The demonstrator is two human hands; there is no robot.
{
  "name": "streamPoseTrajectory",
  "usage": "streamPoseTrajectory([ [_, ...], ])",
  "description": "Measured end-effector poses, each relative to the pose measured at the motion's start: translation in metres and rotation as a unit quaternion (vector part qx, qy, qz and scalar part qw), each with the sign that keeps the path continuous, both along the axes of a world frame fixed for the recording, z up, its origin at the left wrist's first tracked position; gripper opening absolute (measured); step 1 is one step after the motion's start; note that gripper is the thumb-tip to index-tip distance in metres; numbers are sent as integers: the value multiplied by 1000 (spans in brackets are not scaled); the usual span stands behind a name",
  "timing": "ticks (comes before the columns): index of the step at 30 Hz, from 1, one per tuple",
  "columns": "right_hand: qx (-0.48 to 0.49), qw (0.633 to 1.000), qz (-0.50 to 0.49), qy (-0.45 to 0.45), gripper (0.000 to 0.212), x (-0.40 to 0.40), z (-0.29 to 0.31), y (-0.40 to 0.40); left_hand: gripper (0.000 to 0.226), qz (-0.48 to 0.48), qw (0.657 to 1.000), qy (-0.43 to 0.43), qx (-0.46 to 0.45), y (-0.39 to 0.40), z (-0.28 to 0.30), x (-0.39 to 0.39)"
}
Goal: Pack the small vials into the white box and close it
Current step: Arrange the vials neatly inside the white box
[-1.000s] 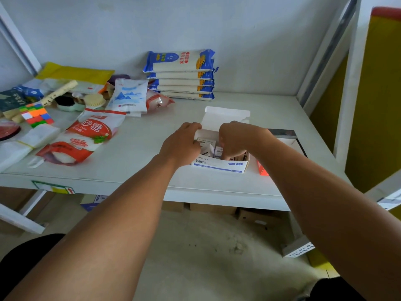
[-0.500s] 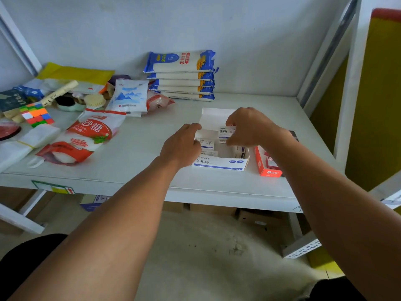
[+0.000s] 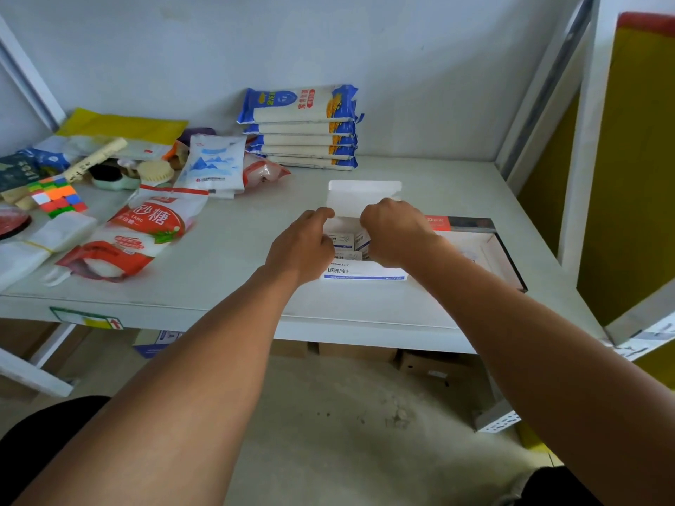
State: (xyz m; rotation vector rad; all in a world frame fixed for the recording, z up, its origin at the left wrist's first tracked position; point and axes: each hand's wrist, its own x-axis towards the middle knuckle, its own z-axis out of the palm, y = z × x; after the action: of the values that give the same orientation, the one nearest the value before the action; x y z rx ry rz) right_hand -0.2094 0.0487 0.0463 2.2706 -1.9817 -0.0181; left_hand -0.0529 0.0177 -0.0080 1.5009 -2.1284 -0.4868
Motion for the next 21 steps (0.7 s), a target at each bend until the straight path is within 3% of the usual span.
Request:
streamPoseTrajectory([
  [5,-17,998,-18,-58,15,-9,-5,-5,37,22,999,38,6,0,0,4],
  [11,-19,991,-49,-122,18,-19,-10,-7,30,86,985,142,37,-2,4,7],
  [15,-46,998,-3,-53,27,-24,-10,-2,29,113,976,177,58,-6,6,10],
  [21,-52,998,23,16,30,-19,-12,-2,23,97,983,149,50,-1,8,4],
])
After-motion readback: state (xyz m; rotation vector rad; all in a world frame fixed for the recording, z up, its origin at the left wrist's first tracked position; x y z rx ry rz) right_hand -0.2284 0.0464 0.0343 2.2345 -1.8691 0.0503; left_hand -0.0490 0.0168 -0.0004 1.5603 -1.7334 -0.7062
